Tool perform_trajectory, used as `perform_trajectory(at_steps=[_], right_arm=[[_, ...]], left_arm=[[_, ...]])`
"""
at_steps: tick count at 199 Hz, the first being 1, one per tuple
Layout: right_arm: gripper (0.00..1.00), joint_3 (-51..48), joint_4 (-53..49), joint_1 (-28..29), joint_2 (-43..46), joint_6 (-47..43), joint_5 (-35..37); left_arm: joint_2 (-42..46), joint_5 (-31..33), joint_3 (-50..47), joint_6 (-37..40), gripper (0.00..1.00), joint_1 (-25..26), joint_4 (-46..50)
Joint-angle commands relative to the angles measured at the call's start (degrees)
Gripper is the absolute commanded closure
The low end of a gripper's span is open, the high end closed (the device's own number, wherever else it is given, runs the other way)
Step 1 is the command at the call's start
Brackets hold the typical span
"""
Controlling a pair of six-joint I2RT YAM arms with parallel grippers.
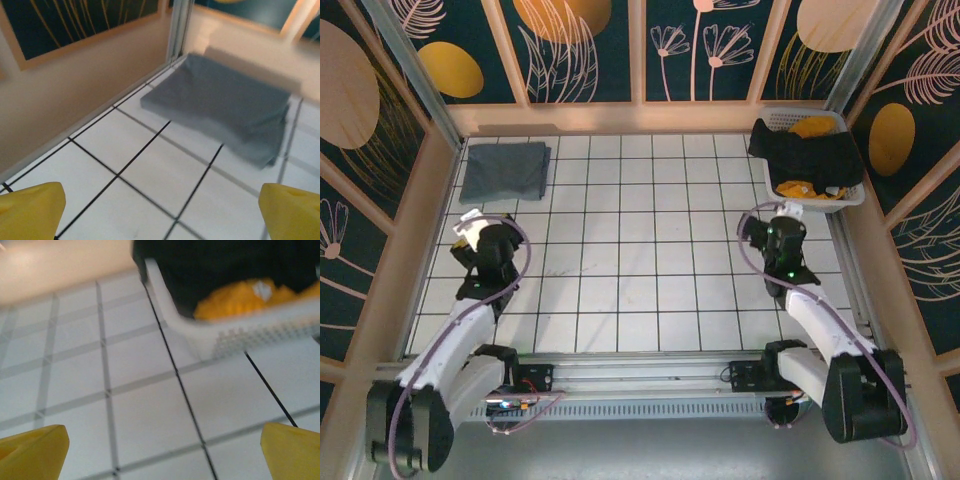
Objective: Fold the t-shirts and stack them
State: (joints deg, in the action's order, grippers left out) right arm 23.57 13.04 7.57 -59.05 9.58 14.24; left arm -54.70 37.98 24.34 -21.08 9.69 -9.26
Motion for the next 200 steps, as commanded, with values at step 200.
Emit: perform_trajectory(at_steps=[200], right_arm=[[0.01, -10.57, 59.09, -8.67, -29.09, -8.09, -10.73]], left_arm=[[-32.4, -19.78, -11.93, 14.17, 0.01, -8.07, -65.73]])
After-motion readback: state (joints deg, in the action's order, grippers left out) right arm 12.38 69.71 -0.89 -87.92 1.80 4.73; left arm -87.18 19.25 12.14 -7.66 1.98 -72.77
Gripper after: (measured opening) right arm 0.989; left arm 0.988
